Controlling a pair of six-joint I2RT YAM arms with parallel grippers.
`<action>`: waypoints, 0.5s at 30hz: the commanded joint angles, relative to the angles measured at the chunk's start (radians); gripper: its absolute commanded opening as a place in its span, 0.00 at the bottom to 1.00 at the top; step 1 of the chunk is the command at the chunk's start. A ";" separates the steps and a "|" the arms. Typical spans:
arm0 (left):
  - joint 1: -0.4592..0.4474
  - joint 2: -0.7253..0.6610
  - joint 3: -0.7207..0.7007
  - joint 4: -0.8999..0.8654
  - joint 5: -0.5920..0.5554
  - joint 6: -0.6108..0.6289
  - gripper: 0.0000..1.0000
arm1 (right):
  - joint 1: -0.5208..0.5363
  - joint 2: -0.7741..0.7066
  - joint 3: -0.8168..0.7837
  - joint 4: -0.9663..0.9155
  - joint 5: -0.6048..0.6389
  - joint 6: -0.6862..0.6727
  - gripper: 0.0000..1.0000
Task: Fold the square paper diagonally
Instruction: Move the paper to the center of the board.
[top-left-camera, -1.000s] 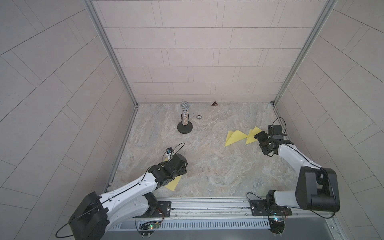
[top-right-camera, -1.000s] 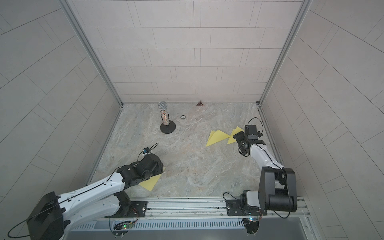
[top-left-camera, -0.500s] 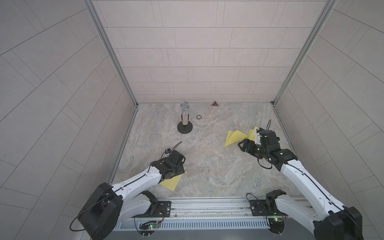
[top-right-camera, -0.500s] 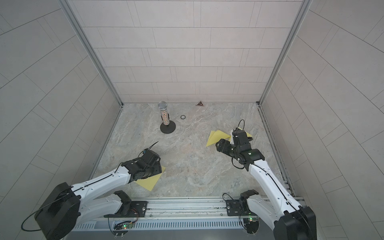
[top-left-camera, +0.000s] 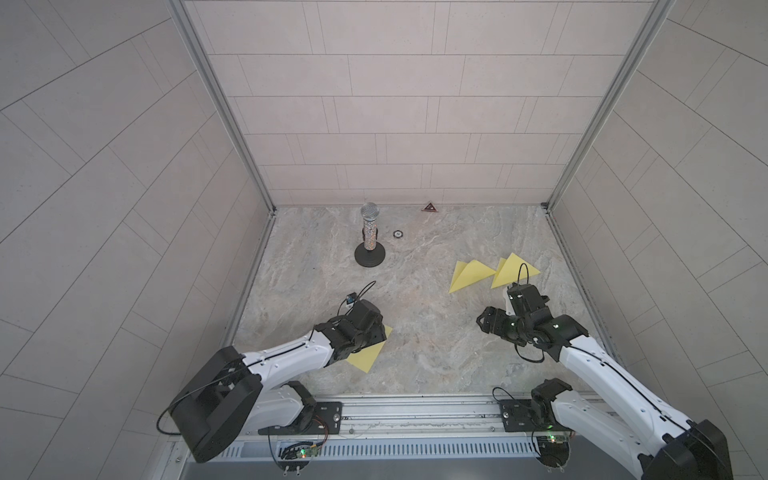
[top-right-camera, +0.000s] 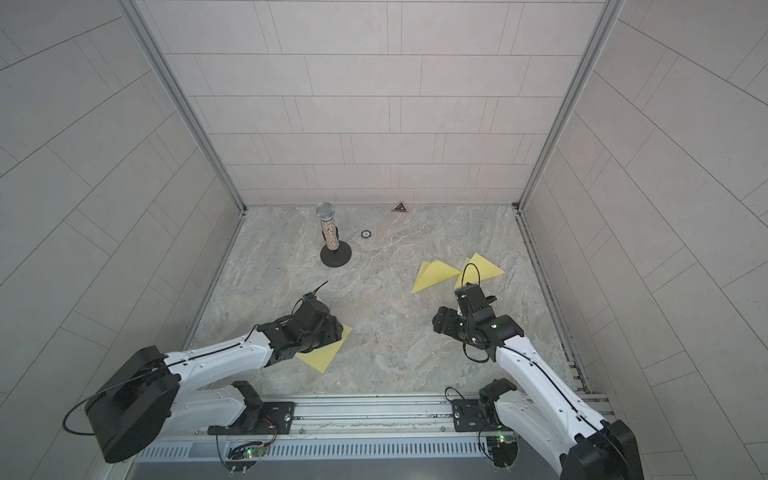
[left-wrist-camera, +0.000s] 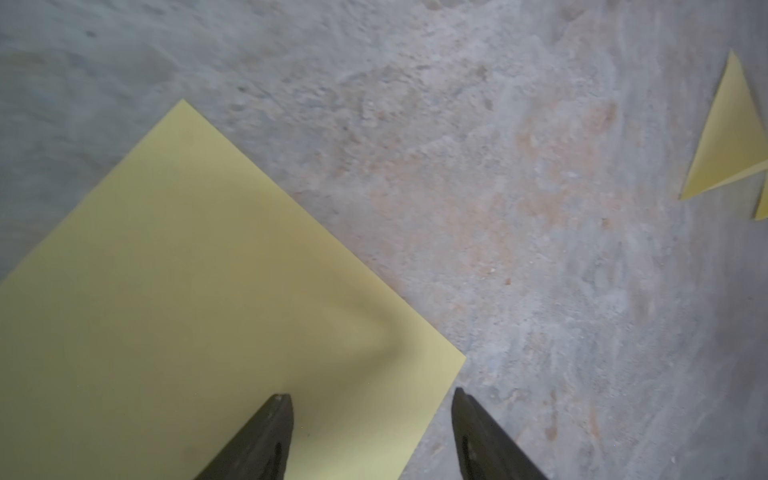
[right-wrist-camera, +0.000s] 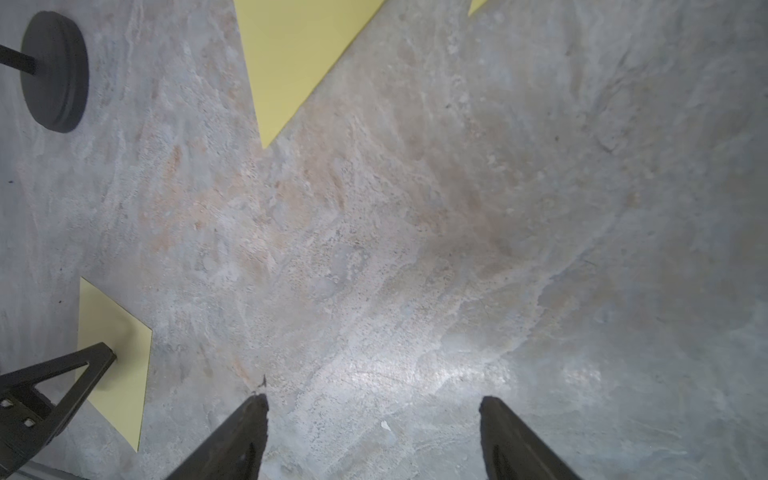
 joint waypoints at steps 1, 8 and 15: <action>-0.055 0.107 -0.003 0.067 0.069 -0.073 0.68 | 0.006 -0.031 -0.027 -0.034 0.022 0.010 0.83; -0.176 0.255 0.115 0.154 0.091 -0.093 0.66 | 0.006 -0.095 -0.087 0.000 -0.043 0.015 0.83; -0.193 0.212 0.163 0.069 0.070 -0.040 0.65 | 0.012 -0.087 -0.108 0.031 -0.104 0.024 0.80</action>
